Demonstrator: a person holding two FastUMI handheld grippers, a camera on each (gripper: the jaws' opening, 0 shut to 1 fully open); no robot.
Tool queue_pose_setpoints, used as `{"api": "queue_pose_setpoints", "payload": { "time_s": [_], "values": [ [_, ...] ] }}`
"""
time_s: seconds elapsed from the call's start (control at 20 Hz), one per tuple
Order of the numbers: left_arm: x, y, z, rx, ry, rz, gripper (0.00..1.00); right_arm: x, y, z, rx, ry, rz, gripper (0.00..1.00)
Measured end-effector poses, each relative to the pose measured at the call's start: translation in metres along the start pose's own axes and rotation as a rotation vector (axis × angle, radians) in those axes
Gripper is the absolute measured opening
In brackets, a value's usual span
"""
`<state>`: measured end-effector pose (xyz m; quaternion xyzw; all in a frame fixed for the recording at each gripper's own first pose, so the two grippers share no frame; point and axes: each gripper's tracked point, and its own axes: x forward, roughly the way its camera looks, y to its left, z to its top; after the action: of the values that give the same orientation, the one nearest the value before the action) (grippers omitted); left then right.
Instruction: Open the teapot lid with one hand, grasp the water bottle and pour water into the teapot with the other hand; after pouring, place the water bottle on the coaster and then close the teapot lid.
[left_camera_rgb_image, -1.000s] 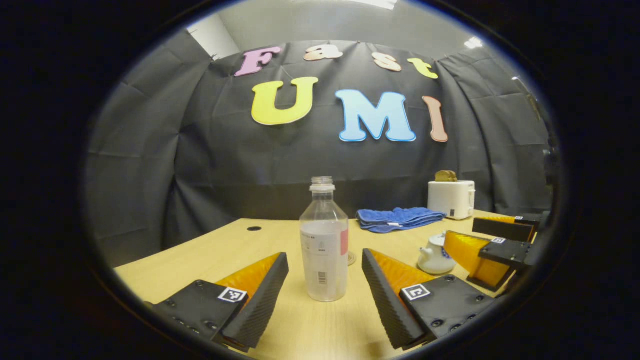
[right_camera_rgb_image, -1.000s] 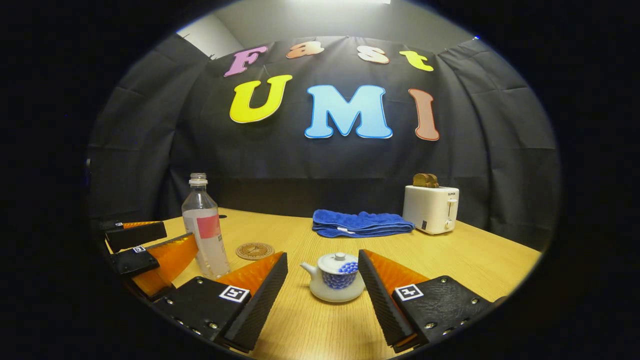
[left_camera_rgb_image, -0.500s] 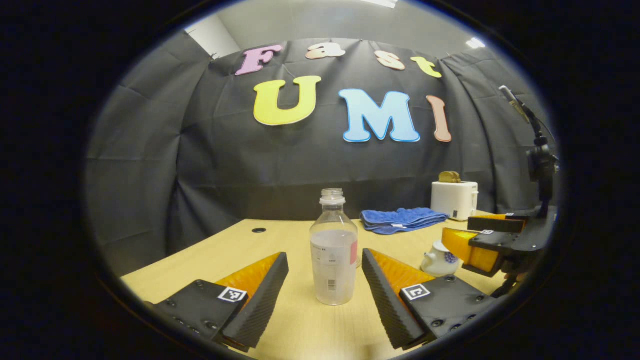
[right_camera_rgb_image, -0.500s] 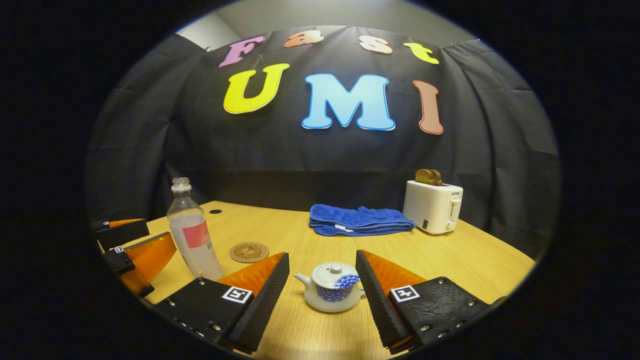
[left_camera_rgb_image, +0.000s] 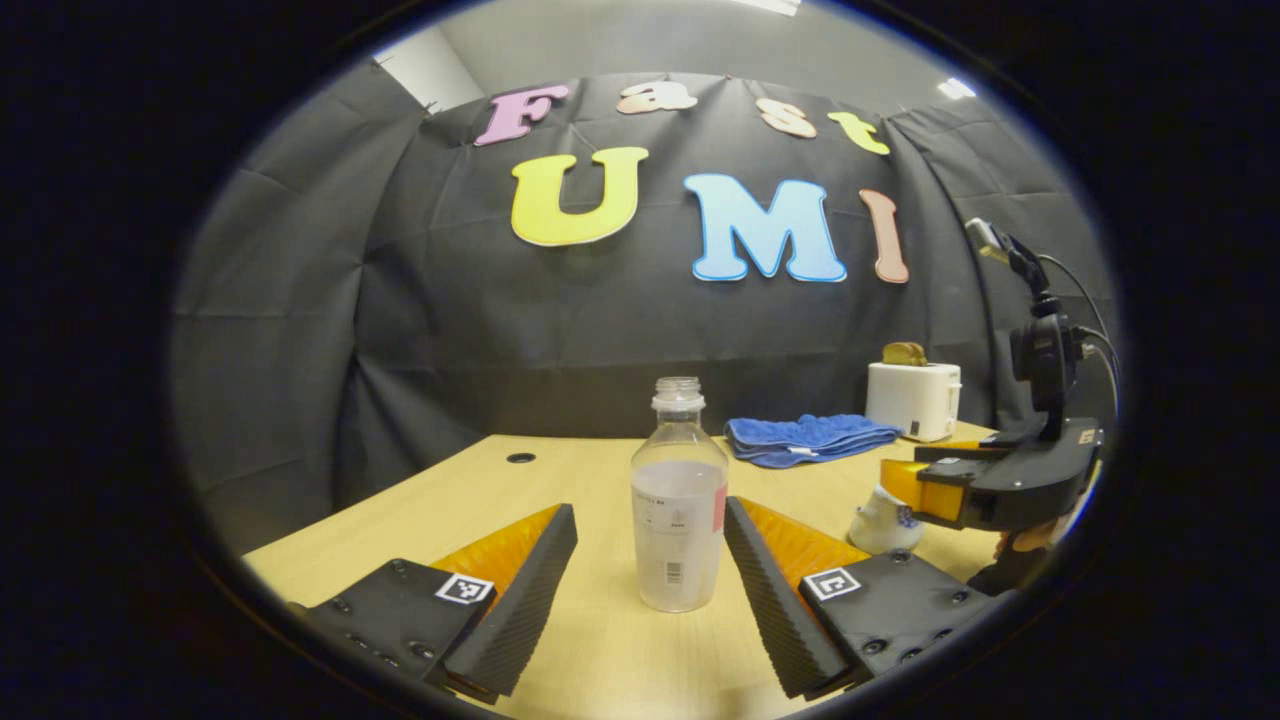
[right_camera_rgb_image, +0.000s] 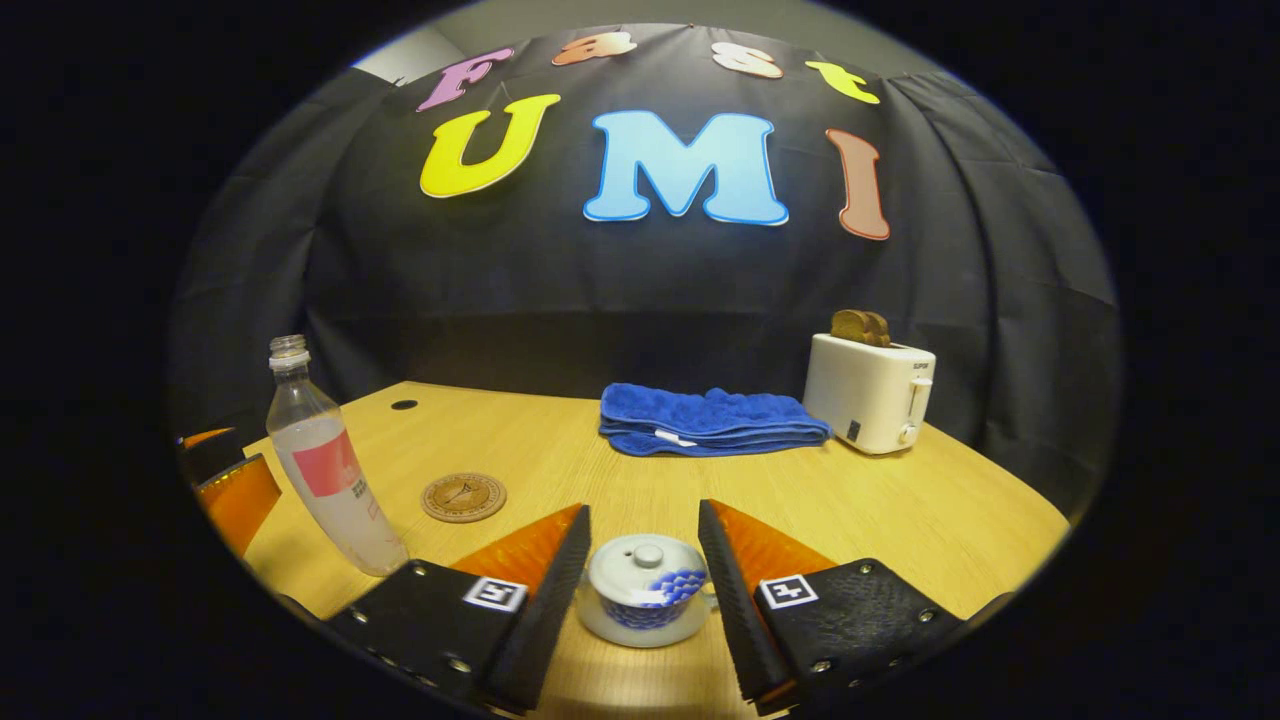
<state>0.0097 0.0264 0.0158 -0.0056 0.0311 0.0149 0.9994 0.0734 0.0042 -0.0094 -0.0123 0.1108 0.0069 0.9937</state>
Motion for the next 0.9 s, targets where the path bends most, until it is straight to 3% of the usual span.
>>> {"api": "queue_pose_setpoints", "payload": {
  "time_s": [0.05, 0.35, 0.45, 0.6, 0.65, 0.9],
  "values": [
    [0.0, 0.002, -0.001, 0.0, 0.001, 0.002, 1.0, -0.001, -0.001, -0.002, 0.011, 0.01, 0.002, 0.45],
    [0.006, 0.001, -0.004, -0.006, 0.012, 0.003, 1.0, -0.002, 0.005, -0.003, 0.003, 0.006, 0.023, 0.45],
    [0.008, 0.0, -0.006, -0.007, 0.019, 0.004, 1.0, -0.003, 0.003, -0.004, -0.003, 0.009, 0.017, 0.23],
    [0.008, -0.001, -0.008, -0.009, 0.023, 0.002, 1.0, 0.007, 0.001, -0.007, -0.011, -0.007, -0.003, 0.23],
    [0.009, -0.001, -0.007, -0.007, 0.024, 0.003, 1.0, -0.002, -0.001, -0.002, 0.001, -0.007, -0.003, 0.06],
    [0.01, 0.0, -0.006, 0.009, 0.02, 0.01, 1.0, -0.002, -0.001, -0.001, 0.01, -0.007, -0.001, 0.06]
  ]
}}
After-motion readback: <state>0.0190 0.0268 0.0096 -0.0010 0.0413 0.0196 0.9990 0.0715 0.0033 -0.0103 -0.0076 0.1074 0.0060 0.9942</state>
